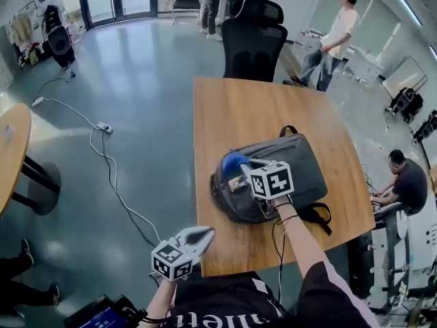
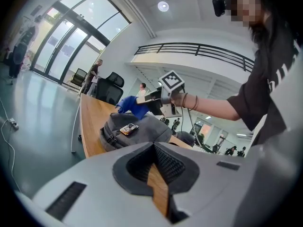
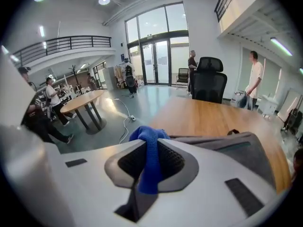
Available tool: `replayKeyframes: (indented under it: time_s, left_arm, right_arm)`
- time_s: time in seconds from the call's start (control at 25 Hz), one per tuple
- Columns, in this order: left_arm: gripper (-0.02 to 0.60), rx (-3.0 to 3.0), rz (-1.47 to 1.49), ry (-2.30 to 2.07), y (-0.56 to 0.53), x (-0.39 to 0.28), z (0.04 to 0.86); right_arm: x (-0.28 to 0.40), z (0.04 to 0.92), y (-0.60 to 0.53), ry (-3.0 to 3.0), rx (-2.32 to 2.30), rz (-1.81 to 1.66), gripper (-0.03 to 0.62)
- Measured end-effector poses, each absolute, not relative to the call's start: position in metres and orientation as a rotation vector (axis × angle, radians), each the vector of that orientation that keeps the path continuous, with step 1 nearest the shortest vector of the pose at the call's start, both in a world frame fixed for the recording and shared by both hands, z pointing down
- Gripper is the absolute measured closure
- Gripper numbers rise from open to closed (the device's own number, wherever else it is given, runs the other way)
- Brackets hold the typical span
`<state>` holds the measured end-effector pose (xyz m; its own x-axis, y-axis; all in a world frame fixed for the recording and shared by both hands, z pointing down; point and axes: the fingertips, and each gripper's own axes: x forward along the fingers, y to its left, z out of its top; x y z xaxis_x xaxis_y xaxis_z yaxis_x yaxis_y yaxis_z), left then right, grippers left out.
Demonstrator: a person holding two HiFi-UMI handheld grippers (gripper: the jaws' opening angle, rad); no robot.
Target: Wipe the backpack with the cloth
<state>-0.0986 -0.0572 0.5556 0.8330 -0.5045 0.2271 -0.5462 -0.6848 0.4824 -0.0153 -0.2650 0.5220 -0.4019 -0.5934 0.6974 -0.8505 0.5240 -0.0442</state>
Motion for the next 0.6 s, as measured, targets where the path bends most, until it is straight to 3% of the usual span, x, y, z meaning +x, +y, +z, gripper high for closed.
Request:
replayKeyframes:
  time_s: [0.24, 0.6]
  left_arm:
    - [0.581, 2.443, 0.103, -0.811, -0.058, -0.104, 0.558]
    - [0.581, 2.407, 0.091, -0.886, -0.062, -0.095, 0.563]
  right_arm:
    - [-0.025, 0.535, -0.303, -2.07, 1.122, 0.404, 0.531]
    - [-0.013, 0.574, -0.248, -2.062, 0.939, 0.402, 0.531]
